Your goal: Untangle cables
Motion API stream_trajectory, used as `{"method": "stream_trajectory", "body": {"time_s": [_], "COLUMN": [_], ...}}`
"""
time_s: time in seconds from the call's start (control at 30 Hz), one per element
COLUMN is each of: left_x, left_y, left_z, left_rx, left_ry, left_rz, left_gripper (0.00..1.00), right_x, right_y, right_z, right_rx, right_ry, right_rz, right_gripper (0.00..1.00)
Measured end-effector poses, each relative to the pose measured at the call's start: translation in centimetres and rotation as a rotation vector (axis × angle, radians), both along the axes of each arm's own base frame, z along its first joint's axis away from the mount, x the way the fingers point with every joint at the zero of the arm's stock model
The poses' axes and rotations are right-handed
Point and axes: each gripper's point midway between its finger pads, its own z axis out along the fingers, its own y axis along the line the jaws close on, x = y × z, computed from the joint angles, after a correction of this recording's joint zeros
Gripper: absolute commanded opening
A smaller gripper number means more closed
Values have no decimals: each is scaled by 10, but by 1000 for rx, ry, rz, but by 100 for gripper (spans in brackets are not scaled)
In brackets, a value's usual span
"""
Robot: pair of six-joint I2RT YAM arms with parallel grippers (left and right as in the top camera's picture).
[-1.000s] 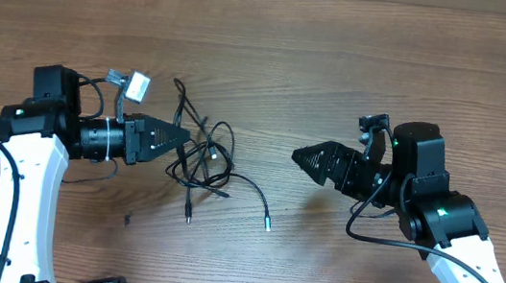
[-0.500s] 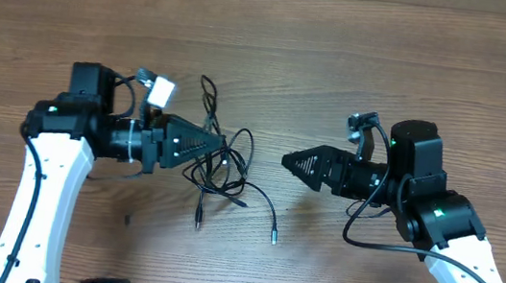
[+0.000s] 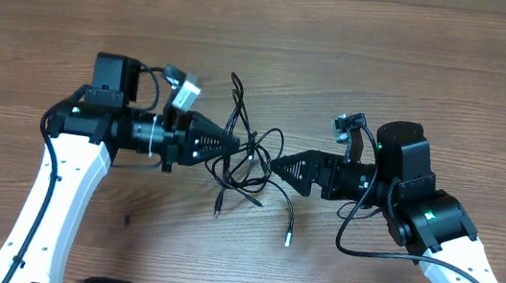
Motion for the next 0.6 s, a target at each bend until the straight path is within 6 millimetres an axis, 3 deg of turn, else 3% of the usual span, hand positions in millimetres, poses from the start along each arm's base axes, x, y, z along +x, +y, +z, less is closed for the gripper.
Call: {"method": "stream_trajectory", "body": {"time_s": [0.33,0.47,0.6], "left_x": [67,80,76], "left_y": [29,32,15], "left_z": [-50,-35,-1], "left_rx": [316,373,463], "left_ry": [415,430,338], "left_rz": [472,587,622], "left_gripper": [4,4,4], "right_x": [2,4,7], "right_y": [-2,-3,-6], "right_z": [-1,-3,-5], "right_rx": [-11,-22,-38], "right_ry": [-4,-7,-8], "right_rz": [-13,-28,-45], "right_gripper": [100,100,100]}}
